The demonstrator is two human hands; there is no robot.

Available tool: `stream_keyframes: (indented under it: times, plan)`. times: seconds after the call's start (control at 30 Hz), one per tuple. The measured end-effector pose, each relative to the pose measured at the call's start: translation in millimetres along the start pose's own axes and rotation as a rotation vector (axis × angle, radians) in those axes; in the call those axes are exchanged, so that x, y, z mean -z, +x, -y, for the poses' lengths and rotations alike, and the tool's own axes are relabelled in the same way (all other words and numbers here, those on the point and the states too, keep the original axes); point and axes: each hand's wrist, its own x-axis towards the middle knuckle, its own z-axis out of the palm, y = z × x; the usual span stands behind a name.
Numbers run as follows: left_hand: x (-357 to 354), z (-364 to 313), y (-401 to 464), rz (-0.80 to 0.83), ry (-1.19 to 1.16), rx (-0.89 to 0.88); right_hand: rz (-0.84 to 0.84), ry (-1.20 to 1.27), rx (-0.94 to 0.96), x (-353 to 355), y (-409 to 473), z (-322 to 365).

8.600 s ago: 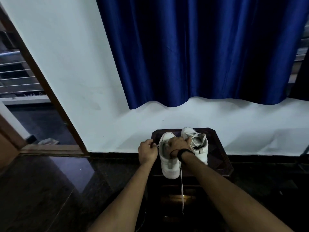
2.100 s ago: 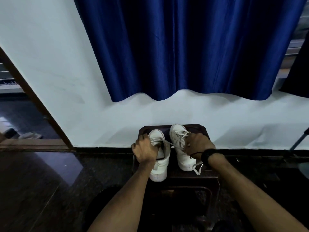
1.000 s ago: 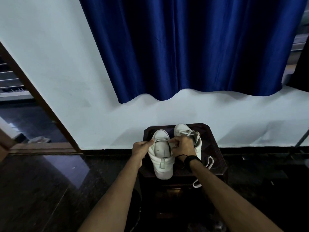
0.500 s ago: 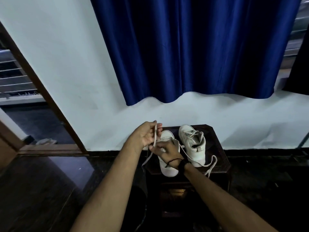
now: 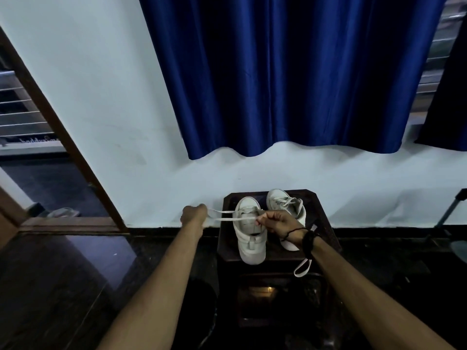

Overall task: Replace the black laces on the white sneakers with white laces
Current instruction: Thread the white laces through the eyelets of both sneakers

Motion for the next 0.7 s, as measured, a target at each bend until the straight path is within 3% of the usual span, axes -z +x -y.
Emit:
stream_keyframes:
  times: [0.03,0.07,0.1,0.13,0.2,0.27,0.43,0.57,0.63,0.7]
  plan:
    - [-2.9,1.8,-4.3,-0.131,0.306,-0.152,0.009,-0.071,0.020,2.0,1.2,-3.5]
    - [-7.7,-0.1,-12.8,-0.164,0.449,-0.363,0.017,-0.154,0.030,1.2,3.2,-5.5]
    - [-12.8,-5.8,-24.5,-0.033,0.417,-0.533,0.022,-0.231,0.040,-1.8,5.4,-6.2]
    - [-21.3,-11.1,-35.9,0.210,0.268,-0.585,0.011,-0.309,0.052,-6.3,8.4,-5.8]
    - [-36.2,-19.2,-62.6,0.663,0.120,-0.445,-0.054,-0.430,0.065,-15.7,12.7,2.1]
    - [-40.2,-22.8,-75.9,0.806,0.218,-0.385,-0.106,-0.447,0.067,-15.3,14.2,10.0]
    - [-23.8,-16.8,-50.7,0.669,0.366,-0.478,-0.017,-0.227,0.034,20.7,0.9,11.7]
    - [-19.2,-7.2,-21.9,0.285,0.457,-0.469,-0.043,-0.341,-0.009,45.7,-0.6,0.9]
    - [-23.7,-2.2,-18.7,0.138,0.601,-0.614,-0.095,-0.425,0.035,47.3,2.2,-1.2]
    - [-36.5,-4.1,-27.2,0.216,0.507,-0.813,-0.152,-0.536,0.115,37.7,8.5,-2.6]
